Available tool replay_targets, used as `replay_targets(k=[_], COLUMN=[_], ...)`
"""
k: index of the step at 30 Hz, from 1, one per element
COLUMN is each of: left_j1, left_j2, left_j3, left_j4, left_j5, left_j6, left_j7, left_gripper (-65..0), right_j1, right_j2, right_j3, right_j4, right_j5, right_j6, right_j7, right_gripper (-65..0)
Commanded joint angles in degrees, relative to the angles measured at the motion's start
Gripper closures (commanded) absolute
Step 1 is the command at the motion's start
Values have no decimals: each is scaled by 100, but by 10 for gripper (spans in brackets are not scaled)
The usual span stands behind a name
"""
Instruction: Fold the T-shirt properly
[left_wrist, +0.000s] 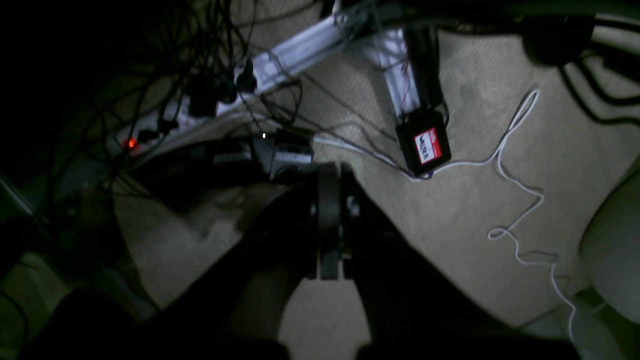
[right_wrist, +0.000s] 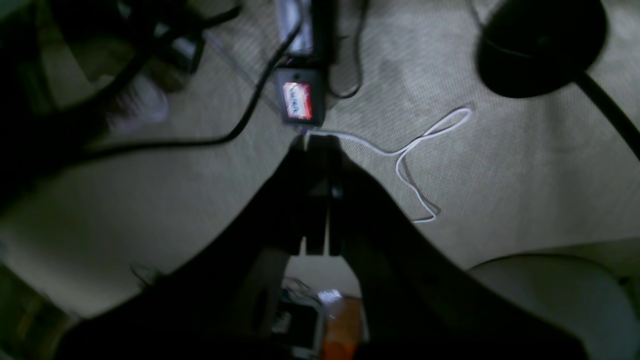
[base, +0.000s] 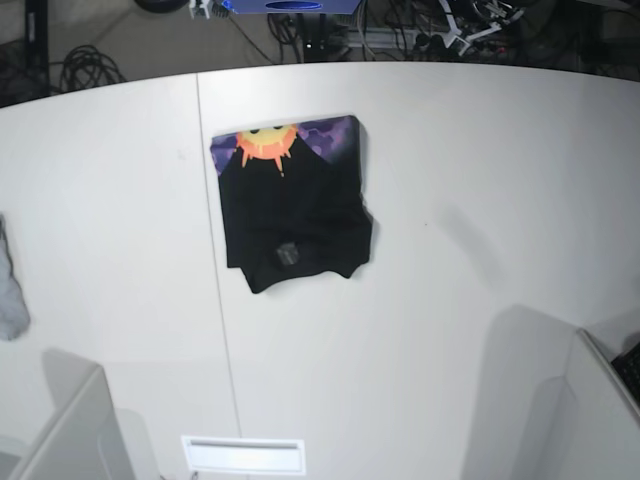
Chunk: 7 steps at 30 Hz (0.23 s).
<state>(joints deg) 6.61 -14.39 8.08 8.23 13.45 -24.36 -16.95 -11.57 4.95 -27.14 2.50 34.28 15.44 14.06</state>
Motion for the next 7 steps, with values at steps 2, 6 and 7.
replay_targets(k=[2,6,7], left_j1=[55,55,55], left_j2=[-77,-60,-33], left_j3=[-3,50,50], left_j4=[140,184,184], left_j5=[-13,-5,13], left_j6=[-21,-21,-21], left_j7=[-41,-41,-41], left_gripper=[0,0,0], right_j1=[-16,-51,-60], right_j2=[-25,46,90], right_j3=[98,98,89], right_j4=[18,238,273], right_j5=[-22,-22,-22], right_j6=[43,43,43], right_j7=[57,66,66], right_gripper=[0,0,0])
